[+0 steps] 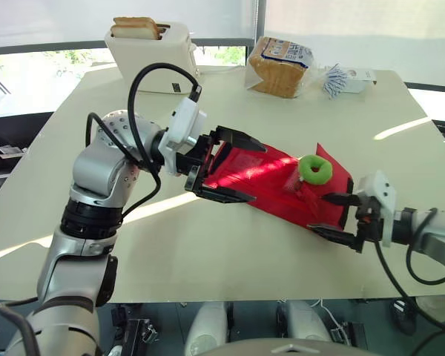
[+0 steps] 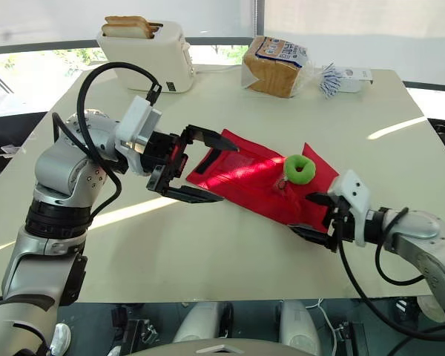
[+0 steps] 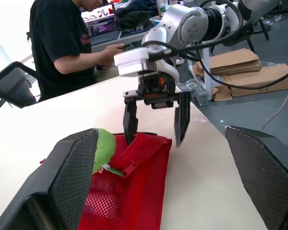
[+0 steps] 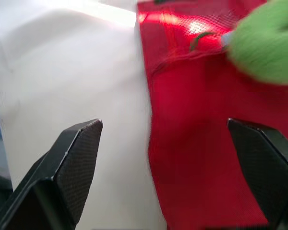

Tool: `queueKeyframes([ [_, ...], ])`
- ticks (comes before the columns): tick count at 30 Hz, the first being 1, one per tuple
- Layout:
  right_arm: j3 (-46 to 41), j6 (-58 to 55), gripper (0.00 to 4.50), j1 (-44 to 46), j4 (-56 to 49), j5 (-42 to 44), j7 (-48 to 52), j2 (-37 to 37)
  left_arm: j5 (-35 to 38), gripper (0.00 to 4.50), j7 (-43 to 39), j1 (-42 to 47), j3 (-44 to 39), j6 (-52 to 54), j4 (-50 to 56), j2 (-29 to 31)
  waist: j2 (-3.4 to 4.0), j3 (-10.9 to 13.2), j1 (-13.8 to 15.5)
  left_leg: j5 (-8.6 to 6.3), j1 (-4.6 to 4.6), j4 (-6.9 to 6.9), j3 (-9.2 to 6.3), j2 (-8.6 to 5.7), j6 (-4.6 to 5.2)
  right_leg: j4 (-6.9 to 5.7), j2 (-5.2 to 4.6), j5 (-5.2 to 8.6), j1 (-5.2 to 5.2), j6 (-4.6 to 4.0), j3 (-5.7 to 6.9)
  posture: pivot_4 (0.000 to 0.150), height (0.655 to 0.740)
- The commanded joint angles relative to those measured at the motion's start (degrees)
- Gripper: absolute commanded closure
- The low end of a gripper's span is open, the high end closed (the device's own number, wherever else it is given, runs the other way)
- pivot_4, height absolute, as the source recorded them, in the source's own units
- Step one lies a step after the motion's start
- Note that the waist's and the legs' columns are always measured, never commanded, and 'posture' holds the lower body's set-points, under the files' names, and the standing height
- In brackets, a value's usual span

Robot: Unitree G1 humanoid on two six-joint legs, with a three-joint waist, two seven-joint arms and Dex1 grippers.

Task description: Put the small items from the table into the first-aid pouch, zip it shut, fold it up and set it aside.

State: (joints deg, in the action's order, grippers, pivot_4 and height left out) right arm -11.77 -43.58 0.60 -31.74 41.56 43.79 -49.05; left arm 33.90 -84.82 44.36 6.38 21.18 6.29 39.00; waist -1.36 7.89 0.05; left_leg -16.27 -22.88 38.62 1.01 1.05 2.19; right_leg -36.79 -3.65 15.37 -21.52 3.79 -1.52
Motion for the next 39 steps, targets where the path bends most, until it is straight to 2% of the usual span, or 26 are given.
queueKeyframes([
  [1, -7.58, 1.0, 0.1, -2.04, 1.19, 2.62, -1.49, 2.45, 0.68, 0.0, 0.13, 0.03, -1.51, -0.37, 1.57, 0.15, -0.01, 0.0, 0.01, 0.0, 0.0, 0.0, 0.0, 0.0, 0.0, 0.0, 0.0, 0.0, 0.0, 0.0, 0.0, 0.15, 0.74],
  [3, -11.49, 0.51, 0.1, -2.74, 2.27, 5.88, -2.48, 5.01, 0.7, 0.0, 0.23, -0.06, -1.55, -0.33, 1.59, 0.12, -0.01, 0.0, 0.01, 0.0, 0.01, 0.0, 0.0, 0.0, 0.0, 0.0, 0.01, 0.0, 0.0, 0.0, 0.0, 0.15, 0.74],
  [5, -13.48, 0.73, 0.1, -3.23, 4.34, 5.58, -3.58, 6.19, 0.69, 0.0, 0.19, -0.07, -1.52, -0.28, 1.56, 0.13, 0.0, 0.0, 0.0, 0.0, 0.01, -0.01, 0.01, 0.0, 0.0, -0.01, 0.02, 0.0, 0.0, 0.0, -0.01, 0.15, 0.74],
  [8, -10.14, 2.53, 0.1, -4.98, 5.47, -0.24, -4.64, 5.83, 0.53, 0.0, 0.06, 0.16, -1.39, -0.35, 1.25, 0.1, 0.0, 0.0, -0.08, 0.0, 0.03, -0.01, 0.03, -0.02, 0.0, -0.02, 0.01, 0.0, 0.0, 0.0, -0.01, 0.15, 0.74],
  [16, -10.12, -5.73, 0.1, -2.12, 9.41, 4.26, -15.93, 15.0, 0.24, 0.0, -0.35, 0.2, -1.35, -0.43, 1.06, 0.6, 0.0, 0.0, -0.36, 0.01, 0.04, -0.02, 0.01, -0.01, -0.02, -0.03, 0.04, 0.0, -0.01, 0.0, -0.01, 0.15, 0.74],
  [21, -7.21, -7.6, 0.1, -0.17, 11.45, 2.13, -19.11, 16.92, 0.23, 0.0, -0.34, 0.42, -1.25, -0.33, 1.08, 0.58, 0.06, 0.02, -0.48, 0.01, 0.04, -0.01, 0.04, -0.02, -0.02, -0.03, 0.02, 0.0, -0.01, 0.0, -0.04, 0.15, 0.74],
  [26, -7.75, -13.31, 0.1, 3.27, 14.8, 7.85, -23.11, 23.81, 0.52, 0.0, -0.3, 0.91, -1.23, -0.01, 1.4, 0.45, 0.03, 0.0, -0.86, 0.01, 0.07, -0.02, 0.04, -0.03, -0.02, -0.05, 0.06, 0.0, -0.01, -0.01, -0.03, 0.15, 0.74],
  [29, -7.43, -15.14, 0.1, 4.53, 15.58, 9.18, -23.51, 25.49, 0.38, 0.0, -0.34, 0.83, -1.23, -0.18, 1.34, 0.48, 0.04, 0.0, -1.04, 0.01, 0.11, -0.05, 0.07, 0.0, -0.02, -0.07, 0.09, 0.0, -0.02, -0.01, -0.06, 0.15, 0.74],
  [32, -6.49, -15.48, 1.35, 4.66, 15.48, 9.05, -22.59, 24.91, 0.34, 0.0, -0.22, 0.73, -1.32, -0.14, 1.44, 0.6, 0.04, 0.0, -0.93, 0.01, 0.11, -0.06, 0.06, 0.01, -0.02, -0.07, 0.09, 0.0, -0.02, -0.01, -0.06, 0.15, 0.74],
  [38, -6.72, -15.3, 4.22, 4.31, 14.03, 11.1, -16.58, 21.2, 0.3, 0.0, 0.12, 0.03, -1.66, -0.02, 2.04, 1.15, 0.06, 0.01, -0.89, 0.01, 0.11, -0.06, 0.07, 0.0, -0.01, -0.07, 0.08, 0.0, -0.03, -0.01, -0.06, 0.15, 0.74],
  [39, -6.82, -15.37, 4.45, 3.93, 13.79, 11.47, -14.7, 19.69, 0.34, 0.0, 0.17, -0.17, -1.71, 0.0, 2.22, 1.25, 0.06, 0.02, -0.87, 0.01, 0.11, -0.06, 0.07, 0.0, -0.01, -0.07, 0.08, 0.0, -0.03, -0.01, -0.06, 0.15, 0.74],
])
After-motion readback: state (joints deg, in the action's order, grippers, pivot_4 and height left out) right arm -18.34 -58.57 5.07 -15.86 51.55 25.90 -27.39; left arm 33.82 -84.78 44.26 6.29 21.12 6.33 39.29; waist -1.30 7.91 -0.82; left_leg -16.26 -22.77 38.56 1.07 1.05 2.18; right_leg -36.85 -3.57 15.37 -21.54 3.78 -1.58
